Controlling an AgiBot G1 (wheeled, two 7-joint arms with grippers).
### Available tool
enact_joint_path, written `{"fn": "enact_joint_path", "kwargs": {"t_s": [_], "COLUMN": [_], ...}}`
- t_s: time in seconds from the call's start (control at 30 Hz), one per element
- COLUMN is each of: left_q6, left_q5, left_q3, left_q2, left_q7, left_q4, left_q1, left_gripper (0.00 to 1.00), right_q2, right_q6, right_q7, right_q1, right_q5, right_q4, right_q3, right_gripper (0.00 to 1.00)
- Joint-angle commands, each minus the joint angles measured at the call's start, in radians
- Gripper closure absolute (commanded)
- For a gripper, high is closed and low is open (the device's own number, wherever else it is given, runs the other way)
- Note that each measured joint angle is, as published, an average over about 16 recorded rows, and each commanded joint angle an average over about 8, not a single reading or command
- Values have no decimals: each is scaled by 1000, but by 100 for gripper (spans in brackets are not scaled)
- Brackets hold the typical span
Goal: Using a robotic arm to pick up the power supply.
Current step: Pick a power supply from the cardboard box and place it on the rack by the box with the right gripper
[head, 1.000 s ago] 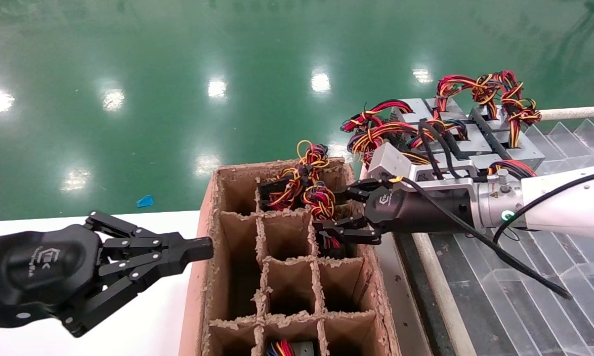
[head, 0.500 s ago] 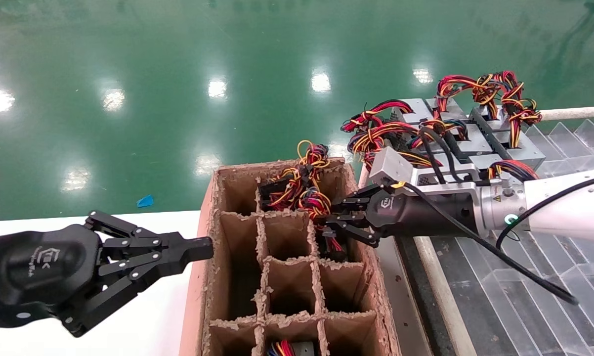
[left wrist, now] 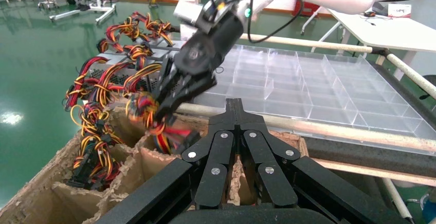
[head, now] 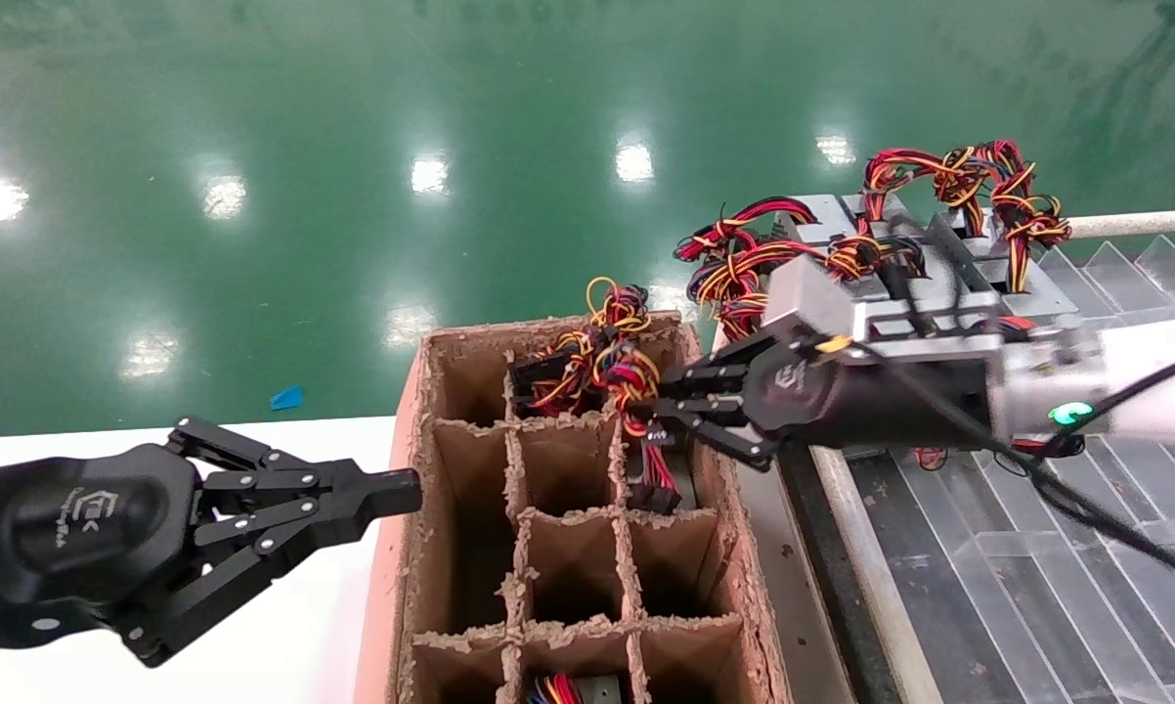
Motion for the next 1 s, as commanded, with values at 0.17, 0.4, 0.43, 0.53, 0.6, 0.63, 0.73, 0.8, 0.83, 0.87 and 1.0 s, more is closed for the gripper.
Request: {"fn": "enact_joint_path", "kwargs": {"t_s": [0.17,0.4,0.43,0.53,0.6,0.63,0.73,0.8,0.83,0.87,1.0], "left_q6": [0,0,0,0,0,0,0,0,0,0,0], "left_q5": [0,0,0,0,0,0,0,0,0,0,0], "left_q3": [0,0,0,0,0,0,0,0,0,0,0], "left_q2": [0,0,0,0,0,0,0,0,0,0,0], "left_q7": [0,0,0,0,0,0,0,0,0,0,0], "left_q4": [0,0,0,0,0,0,0,0,0,0,0], "left_q1": [0,0,0,0,0,0,0,0,0,0,0], "left_gripper": [100,100,100,100,100,100,100,100,100,100,100], "right_q2": [67,186,205,264,305,325,389,431,451,473,554], "right_q6": [-61,-79,-76,-58,-41,-31,-4,12,19,27,55], "right_q7": [14,78,89,120,140,150,178,193,199,205,216], "right_q1": [11,25,25,21,13,7,-20,-45,-59,-74,-142], "right_q5": [89,202,215,244,259,265,286,301,308,316,345], "right_q4": [86,224,247,319,365,387,446,479,494,507,545], "right_q3": [52,128,138,167,186,196,224,242,251,260,293], "right_gripper": [100,100,100,100,100,100,100,100,100,100,100]}}
